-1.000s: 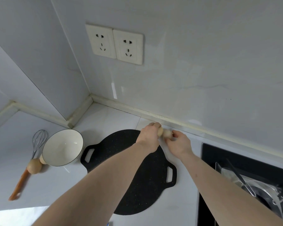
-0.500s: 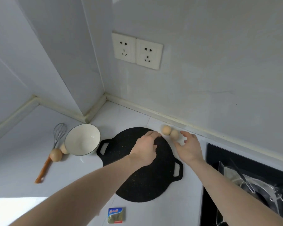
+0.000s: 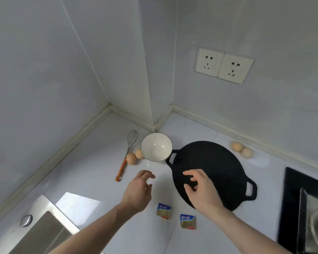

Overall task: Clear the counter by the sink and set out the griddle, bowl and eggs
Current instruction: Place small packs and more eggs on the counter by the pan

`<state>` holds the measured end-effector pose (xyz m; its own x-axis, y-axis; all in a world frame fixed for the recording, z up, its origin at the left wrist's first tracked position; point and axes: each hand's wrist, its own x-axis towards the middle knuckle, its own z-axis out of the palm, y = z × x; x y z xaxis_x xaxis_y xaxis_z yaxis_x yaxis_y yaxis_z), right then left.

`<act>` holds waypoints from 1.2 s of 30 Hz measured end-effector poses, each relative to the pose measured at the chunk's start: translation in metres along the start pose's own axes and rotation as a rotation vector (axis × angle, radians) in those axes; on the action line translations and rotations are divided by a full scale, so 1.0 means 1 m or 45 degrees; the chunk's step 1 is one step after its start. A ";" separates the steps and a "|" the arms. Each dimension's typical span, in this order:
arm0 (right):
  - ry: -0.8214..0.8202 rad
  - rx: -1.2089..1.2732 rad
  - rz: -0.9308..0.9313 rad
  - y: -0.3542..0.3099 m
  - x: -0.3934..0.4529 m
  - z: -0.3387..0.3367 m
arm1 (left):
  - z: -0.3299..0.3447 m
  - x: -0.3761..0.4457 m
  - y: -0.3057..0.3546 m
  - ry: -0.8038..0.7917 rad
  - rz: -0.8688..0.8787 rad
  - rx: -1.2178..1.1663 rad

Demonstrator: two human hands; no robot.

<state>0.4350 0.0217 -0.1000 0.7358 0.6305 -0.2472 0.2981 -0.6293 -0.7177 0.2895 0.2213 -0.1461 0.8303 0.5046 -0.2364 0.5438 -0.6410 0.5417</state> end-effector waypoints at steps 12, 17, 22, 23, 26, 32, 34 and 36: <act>-0.129 -0.059 0.075 -0.047 0.001 0.038 | -0.050 0.073 -0.043 0.117 -0.180 0.088; -0.134 -0.079 0.097 -0.048 0.003 0.041 | -0.052 0.094 -0.049 -0.004 -0.104 0.134; -0.149 -0.093 0.114 -0.047 0.004 0.044 | -0.049 0.094 -0.056 0.006 -0.051 0.147; -0.154 -0.095 0.117 -0.046 0.004 0.045 | -0.048 0.093 -0.057 -0.001 -0.049 0.154; -0.173 -0.103 0.122 -0.047 0.007 0.050 | -0.046 0.085 -0.060 -0.009 -0.024 0.146; -0.243 -0.115 0.097 -0.053 0.016 0.071 | -0.032 0.066 -0.070 -0.025 0.023 0.074; -0.272 -0.136 0.070 -0.056 0.020 0.080 | -0.026 0.059 -0.071 -0.021 0.108 0.057; -0.295 -0.173 0.041 -0.060 0.024 0.089 | -0.025 0.048 -0.068 0.007 0.195 0.039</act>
<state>0.3811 0.1148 -0.1208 0.5920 0.6866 -0.4220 0.3675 -0.6960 -0.6168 0.2896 0.3035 -0.1739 0.9032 0.4028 -0.1485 0.4144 -0.7278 0.5465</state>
